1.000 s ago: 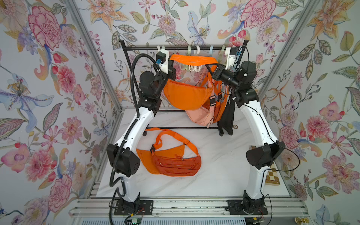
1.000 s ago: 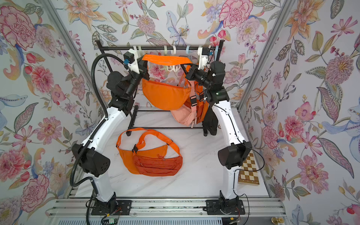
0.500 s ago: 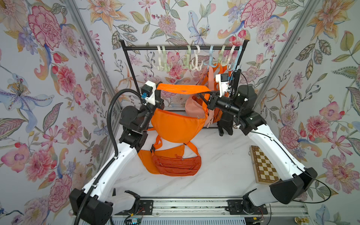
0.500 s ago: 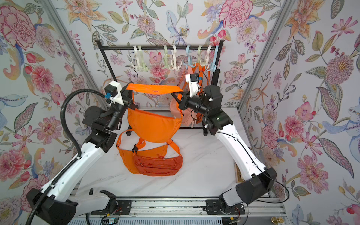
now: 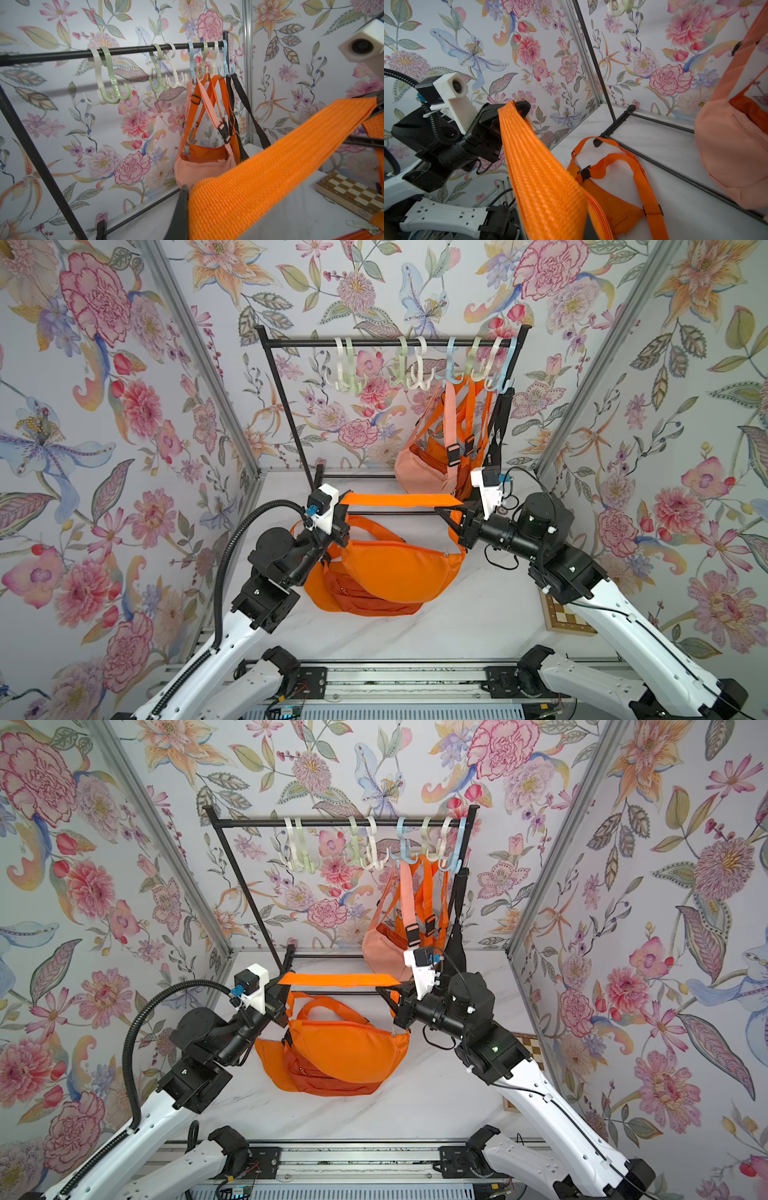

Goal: Take the bag off the hook
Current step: Place the bag inside the bag.

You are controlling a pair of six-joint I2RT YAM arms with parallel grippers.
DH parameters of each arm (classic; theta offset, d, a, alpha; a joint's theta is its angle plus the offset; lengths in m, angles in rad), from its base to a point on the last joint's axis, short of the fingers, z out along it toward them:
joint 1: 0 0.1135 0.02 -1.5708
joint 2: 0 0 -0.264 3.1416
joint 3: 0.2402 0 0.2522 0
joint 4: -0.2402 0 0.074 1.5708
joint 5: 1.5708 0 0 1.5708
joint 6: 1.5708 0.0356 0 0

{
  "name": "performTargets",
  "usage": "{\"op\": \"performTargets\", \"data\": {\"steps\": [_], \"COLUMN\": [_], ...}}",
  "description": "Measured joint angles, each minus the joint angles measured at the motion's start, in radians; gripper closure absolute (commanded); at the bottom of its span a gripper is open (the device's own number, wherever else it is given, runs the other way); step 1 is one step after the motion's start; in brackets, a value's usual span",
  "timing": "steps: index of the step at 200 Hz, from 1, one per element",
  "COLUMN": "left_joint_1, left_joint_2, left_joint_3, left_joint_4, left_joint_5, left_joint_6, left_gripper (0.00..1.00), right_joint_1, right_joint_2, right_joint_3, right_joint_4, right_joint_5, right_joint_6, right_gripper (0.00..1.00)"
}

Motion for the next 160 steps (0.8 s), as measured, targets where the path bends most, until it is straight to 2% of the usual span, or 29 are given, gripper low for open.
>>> {"op": "performTargets", "data": {"steps": [38, 64, 111, 160], "left_joint_1": [-0.019, -0.020, -0.016, -0.011], "left_joint_2": [-0.158, -0.174, -0.004, 0.238], "left_joint_3": [-0.131, -0.188, -0.255, -0.291], "left_joint_4": [-0.124, -0.140, -0.032, 0.161], "left_joint_5": [0.050, 0.065, -0.023, -0.111], "left_joint_6": [-0.066, -0.096, -0.163, -0.179], "left_gripper": [1.00, 1.00, 1.00, 0.98], "right_joint_1": [0.033, 0.035, -0.024, -0.154], "right_joint_2": [-0.114, -0.149, -0.037, 0.198], "right_joint_3": [-0.151, -0.231, -0.323, -0.349], "right_joint_4": [-0.064, -0.055, 0.051, 0.230], "right_joint_5": [0.010, 0.020, 0.089, 0.029], "right_joint_6": [0.011, 0.030, 0.072, 0.109], "right_gripper": [1.00, 1.00, 1.00, 1.00]}}
